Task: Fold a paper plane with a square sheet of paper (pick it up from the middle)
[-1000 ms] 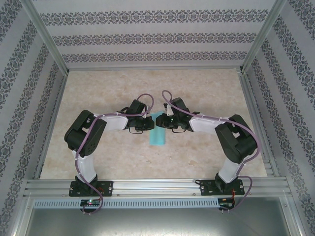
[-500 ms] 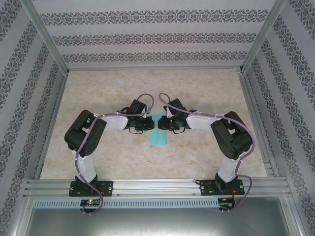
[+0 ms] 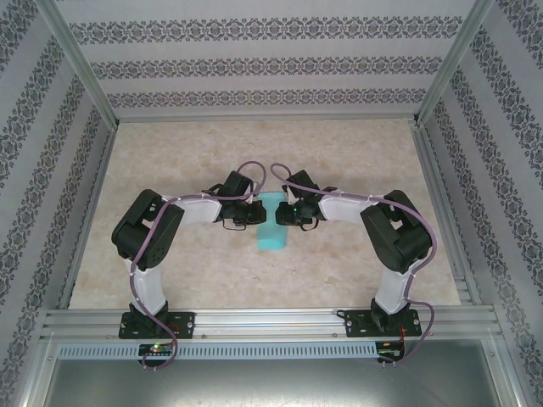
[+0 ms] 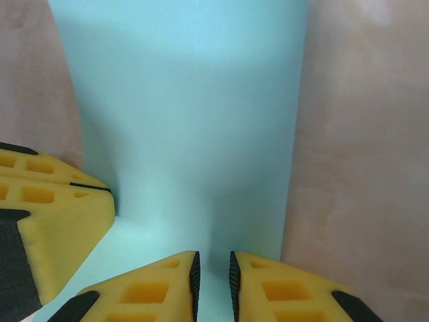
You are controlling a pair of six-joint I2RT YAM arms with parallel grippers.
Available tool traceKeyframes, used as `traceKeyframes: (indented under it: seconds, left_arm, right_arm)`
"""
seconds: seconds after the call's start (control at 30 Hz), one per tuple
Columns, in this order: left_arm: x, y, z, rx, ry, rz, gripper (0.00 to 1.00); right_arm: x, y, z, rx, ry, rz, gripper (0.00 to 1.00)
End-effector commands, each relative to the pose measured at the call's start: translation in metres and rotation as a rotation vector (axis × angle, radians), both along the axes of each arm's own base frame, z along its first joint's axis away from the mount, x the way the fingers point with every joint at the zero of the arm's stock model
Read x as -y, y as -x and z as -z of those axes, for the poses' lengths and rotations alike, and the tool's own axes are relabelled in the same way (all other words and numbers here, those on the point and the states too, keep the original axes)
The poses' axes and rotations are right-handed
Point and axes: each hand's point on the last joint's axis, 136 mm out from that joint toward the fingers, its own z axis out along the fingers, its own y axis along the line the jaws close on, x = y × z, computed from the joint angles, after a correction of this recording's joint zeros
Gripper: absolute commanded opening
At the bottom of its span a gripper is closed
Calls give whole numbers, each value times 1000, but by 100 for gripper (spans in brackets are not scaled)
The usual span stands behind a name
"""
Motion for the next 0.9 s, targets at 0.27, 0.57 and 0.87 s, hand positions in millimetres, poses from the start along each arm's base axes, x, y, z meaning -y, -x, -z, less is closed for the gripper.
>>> traceKeyframes:
  seconds: [0.27, 0.57, 0.87]
  left_arm:
    - [-36, 34, 58, -152, -208, -14, 11]
    - [-39, 37, 60, -156, -219, -9, 11]
    - [-41, 39, 61, -157, -233, 3, 11]
  right_arm:
    - [-20, -17, -21, 41, -167, 27, 20]
    - [1, -30, 10, 14, -84, 75, 19]
    - [26, -38, 0, 81, -22, 136, 19]
